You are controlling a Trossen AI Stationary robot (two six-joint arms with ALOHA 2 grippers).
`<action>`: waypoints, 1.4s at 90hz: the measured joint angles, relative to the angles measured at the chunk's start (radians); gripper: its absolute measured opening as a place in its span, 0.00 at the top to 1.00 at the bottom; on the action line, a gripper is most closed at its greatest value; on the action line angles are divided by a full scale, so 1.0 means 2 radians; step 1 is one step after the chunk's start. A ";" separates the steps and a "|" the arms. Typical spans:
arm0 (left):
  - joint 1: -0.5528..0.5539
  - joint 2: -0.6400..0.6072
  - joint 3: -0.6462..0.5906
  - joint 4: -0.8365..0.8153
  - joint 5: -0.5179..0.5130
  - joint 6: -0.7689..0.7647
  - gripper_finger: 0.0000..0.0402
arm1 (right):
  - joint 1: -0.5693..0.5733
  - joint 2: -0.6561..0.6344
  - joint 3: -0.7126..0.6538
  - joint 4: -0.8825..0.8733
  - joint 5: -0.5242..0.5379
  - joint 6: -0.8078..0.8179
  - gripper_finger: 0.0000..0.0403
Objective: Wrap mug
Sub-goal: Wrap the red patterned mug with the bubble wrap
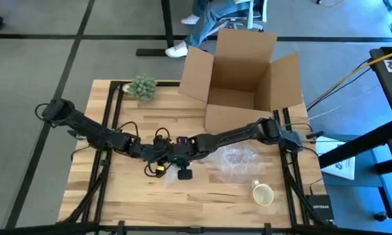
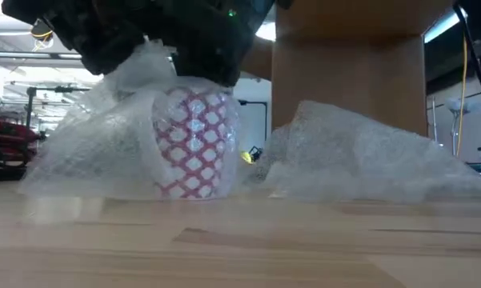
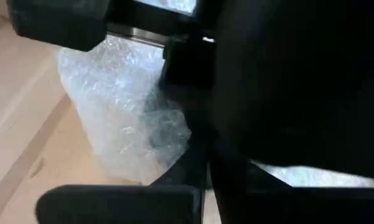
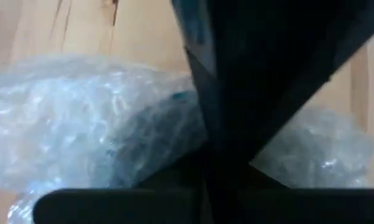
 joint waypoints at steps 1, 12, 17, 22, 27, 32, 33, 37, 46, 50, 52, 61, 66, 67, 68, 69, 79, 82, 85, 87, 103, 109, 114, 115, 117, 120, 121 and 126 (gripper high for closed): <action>0.000 0.000 0.000 0.000 0.001 0.000 1.00 | 0.000 0.000 0.000 0.000 0.000 0.000 1.00; -0.009 -0.013 0.006 -0.018 0.010 -0.002 1.00 | 0.000 -0.002 -0.001 0.002 0.001 0.006 1.00; -0.014 -0.027 0.013 -0.044 0.010 -0.003 1.00 | 0.000 -0.005 -0.001 0.004 0.001 0.008 1.00; -0.020 -0.045 0.024 -0.080 0.009 -0.008 1.00 | 0.000 -0.006 -0.001 0.006 0.001 0.008 1.00; -0.027 -0.063 0.033 -0.104 0.005 -0.013 1.00 | 0.000 -0.009 -0.002 0.007 0.000 0.008 1.00; -0.032 -0.080 0.035 -0.126 0.004 -0.016 1.00 | 0.000 -0.009 -0.002 0.008 0.001 0.008 1.00; -0.034 -0.083 0.035 -0.131 0.004 -0.017 1.00 | 0.000 -0.009 -0.002 0.008 0.001 0.008 1.00; -0.040 -0.091 0.035 -0.144 0.003 -0.022 1.00 | 0.000 -0.009 -0.002 0.008 0.001 0.008 1.00; -0.051 -0.095 0.027 -0.161 0.000 -0.026 1.00 | 0.000 -0.009 -0.002 0.011 0.000 0.008 1.00; -0.055 -0.091 0.019 -0.155 -0.006 -0.026 1.00 | 0.000 -0.009 -0.002 0.013 0.000 0.008 1.00; -0.056 -0.088 0.014 -0.147 -0.010 -0.026 1.00 | 0.001 -0.009 -0.003 0.014 0.000 0.008 1.00; -0.056 -0.075 -0.005 -0.108 -0.026 -0.023 1.00 | 0.001 -0.009 -0.003 0.017 0.000 0.008 1.00; -0.056 -0.069 -0.011 -0.076 -0.031 -0.015 1.00 | 0.000 -0.009 -0.003 0.017 0.000 0.008 1.00; -0.056 -0.068 -0.012 -0.069 -0.031 -0.013 1.00 | 0.000 -0.009 -0.003 0.017 0.000 0.008 1.00; -0.056 -0.067 -0.013 -0.062 -0.031 -0.011 1.00 | 0.000 -0.009 -0.003 0.018 0.000 0.008 1.00; -0.056 -0.066 -0.014 -0.055 -0.032 -0.009 1.00 | 0.000 -0.009 -0.003 0.018 0.000 0.008 1.00; -0.052 -0.054 -0.024 -0.006 -0.031 0.015 1.00 | 0.000 -0.009 -0.003 0.019 0.000 0.007 1.00; -0.050 -0.051 -0.026 -0.001 -0.030 0.020 1.00 | 0.000 -0.009 -0.003 0.020 0.000 0.006 1.00; -0.048 -0.047 -0.026 0.004 -0.030 0.025 1.00 | 0.000 -0.009 -0.003 0.021 0.000 0.006 1.00; -0.046 -0.045 -0.026 0.008 -0.030 0.027 1.00 | 0.000 -0.009 -0.003 0.021 0.000 0.005 1.00; -0.025 -0.031 -0.026 0.040 -0.027 0.066 1.00 | 0.001 -0.008 -0.004 0.040 0.000 0.005 1.00; -0.016 -0.025 -0.026 0.049 -0.016 0.078 1.00 | 0.001 -0.008 -0.004 0.041 0.000 0.005 1.00; -0.011 -0.020 -0.026 0.054 -0.010 0.083 1.00 | 0.001 -0.008 -0.004 0.041 0.000 0.004 1.00; -0.011 -0.020 -0.026 0.054 -0.010 0.083 1.00 | 0.001 -0.008 -0.004 0.040 0.000 0.004 1.00; -0.010 -0.019 -0.026 0.055 -0.008 0.084 1.00 | 0.001 -0.008 -0.004 0.040 0.001 0.004 1.00; -0.009 -0.017 -0.026 0.055 -0.008 0.084 1.00 | 0.001 -0.009 -0.004 0.039 0.001 0.004 1.00; -0.009 -0.016 -0.026 0.055 -0.008 0.085 1.00 | 0.001 -0.009 -0.004 0.039 0.001 0.004 1.00; -0.006 -0.010 -0.026 0.056 -0.008 0.088 1.00 | 0.001 -0.009 -0.003 0.037 0.001 0.004 1.00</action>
